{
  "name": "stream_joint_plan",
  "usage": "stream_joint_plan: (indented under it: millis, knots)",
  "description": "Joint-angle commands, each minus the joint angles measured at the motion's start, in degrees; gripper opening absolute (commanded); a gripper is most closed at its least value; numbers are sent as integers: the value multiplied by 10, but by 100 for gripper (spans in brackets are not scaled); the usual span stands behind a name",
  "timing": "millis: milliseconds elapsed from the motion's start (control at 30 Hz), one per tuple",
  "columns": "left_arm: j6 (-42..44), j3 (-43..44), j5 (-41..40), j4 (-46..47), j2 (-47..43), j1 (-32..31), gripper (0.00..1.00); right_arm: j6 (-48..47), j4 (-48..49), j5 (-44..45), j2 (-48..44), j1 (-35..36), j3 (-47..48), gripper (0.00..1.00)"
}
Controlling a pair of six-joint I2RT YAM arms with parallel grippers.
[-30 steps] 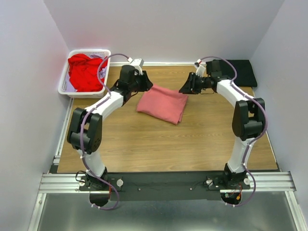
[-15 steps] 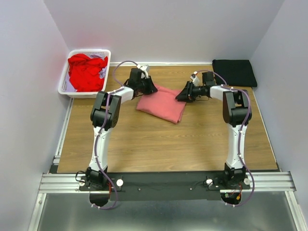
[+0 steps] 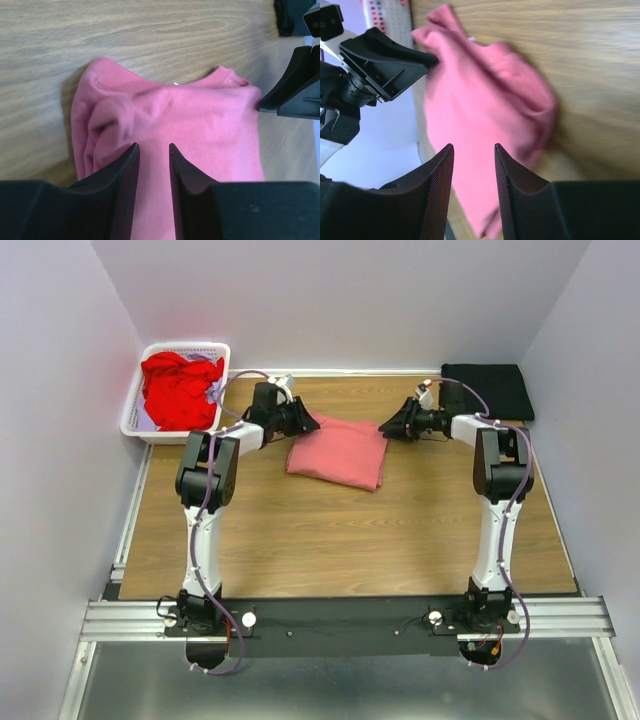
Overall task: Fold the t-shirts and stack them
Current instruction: Fold the tshirt
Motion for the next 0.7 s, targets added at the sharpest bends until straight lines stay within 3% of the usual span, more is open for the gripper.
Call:
stream_joint_plan:
  millis: [0,267,433,667]
  knots:
    - [-8,-47,27,17,-113,7,43,11,20,-10,-87,32,-17,45]
    - [12,-233,35,34,-259,-4,47,-15,22,-55,-157,107,-136,45]
    - [16,-283,56,35,-215,-10,42,-33,22,-51,-132,121,-189,45]
    - [-6,-322,27,19,-177,-9,31,-70,38,-28,-53,106,-237,43]
